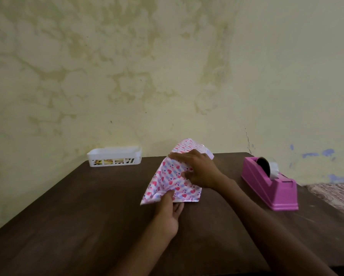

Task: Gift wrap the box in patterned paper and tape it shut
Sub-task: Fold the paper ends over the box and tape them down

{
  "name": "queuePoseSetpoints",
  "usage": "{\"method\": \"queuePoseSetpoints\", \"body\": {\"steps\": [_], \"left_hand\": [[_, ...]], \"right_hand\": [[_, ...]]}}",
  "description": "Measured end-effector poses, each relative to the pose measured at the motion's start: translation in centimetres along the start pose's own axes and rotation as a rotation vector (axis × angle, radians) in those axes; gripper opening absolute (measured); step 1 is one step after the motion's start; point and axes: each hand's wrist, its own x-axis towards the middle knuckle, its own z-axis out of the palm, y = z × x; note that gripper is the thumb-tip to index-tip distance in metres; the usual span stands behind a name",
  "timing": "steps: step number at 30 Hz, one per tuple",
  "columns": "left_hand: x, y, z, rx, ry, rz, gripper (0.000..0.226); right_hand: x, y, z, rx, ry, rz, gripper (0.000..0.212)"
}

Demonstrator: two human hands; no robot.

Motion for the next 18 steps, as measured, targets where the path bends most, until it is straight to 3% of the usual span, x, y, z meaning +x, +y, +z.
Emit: {"method": "queuePoseSetpoints", "body": {"steps": [4,7,10,12,13,15,17,18], "left_hand": [[-2.1,-0.1,-1.0,0.079,0.04,-0.037,0.039],[-2.7,0.4,-2.5,0.239,0.181,0.104,0.04],[-3.0,2.9,-3.3,0.428,0.336,0.586,0.06],[-1.7,5.0,-3.3,0.707,0.238,1.019,0.063],[-0.5,5.9,-3.0,0.888,0.14,1.124,0.065],[2.0,6.8,-2.0,1.146,-0.074,0.991,0.079],[3.3,6.4,-1.1,1.249,-0.246,0.786,0.1],[3.7,5.9,-0.7,1.255,-0.306,0.765,0.103]], "right_hand": [[1.3,-0.5,0.6,-0.046,-0.097,-0.063,0.07],[1.5,-0.2,0.8,-0.03,-0.098,-0.073,0.07],[1.1,-0.1,0.7,-0.001,-0.106,-0.075,0.068],[1.1,0.0,0.5,0.022,-0.115,-0.073,0.067],[1.1,0.1,0.3,0.031,-0.123,-0.075,0.068],[1.2,0.2,0.1,0.046,-0.138,-0.081,0.068],[1.1,0.3,0.1,0.064,-0.13,-0.076,0.067],[1.0,0.3,0.1,0.079,-0.112,-0.069,0.066]]}}
